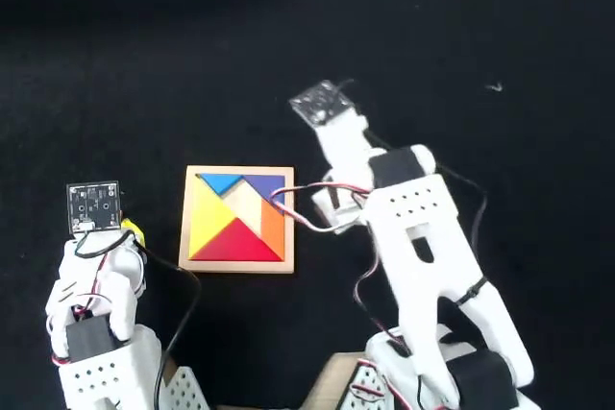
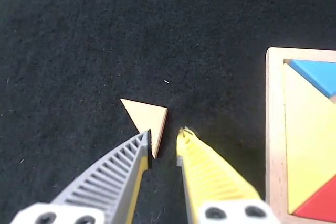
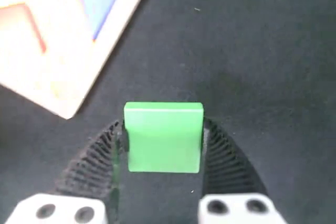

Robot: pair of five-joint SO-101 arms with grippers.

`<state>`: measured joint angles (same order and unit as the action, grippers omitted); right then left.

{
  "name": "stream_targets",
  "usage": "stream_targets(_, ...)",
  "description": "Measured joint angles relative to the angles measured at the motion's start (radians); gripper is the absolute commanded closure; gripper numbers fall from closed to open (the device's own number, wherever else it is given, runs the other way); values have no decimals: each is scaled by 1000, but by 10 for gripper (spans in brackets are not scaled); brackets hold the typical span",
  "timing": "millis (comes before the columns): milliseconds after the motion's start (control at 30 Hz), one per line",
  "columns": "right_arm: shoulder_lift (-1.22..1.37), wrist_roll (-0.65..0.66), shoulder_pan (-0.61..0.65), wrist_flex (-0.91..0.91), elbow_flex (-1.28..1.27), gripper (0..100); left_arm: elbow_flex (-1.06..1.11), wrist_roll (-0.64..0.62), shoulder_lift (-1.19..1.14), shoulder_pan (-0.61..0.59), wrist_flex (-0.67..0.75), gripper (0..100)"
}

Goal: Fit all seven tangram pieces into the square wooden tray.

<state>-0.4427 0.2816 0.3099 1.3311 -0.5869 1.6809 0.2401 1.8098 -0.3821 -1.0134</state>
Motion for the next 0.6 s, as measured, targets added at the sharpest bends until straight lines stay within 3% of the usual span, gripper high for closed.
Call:
stream_targets(267,31,0,124,68,196,935,0,0,0,0,0,902)
stream_targets(600,454,0,183,68,519,935,0,6,0,0,0,902)
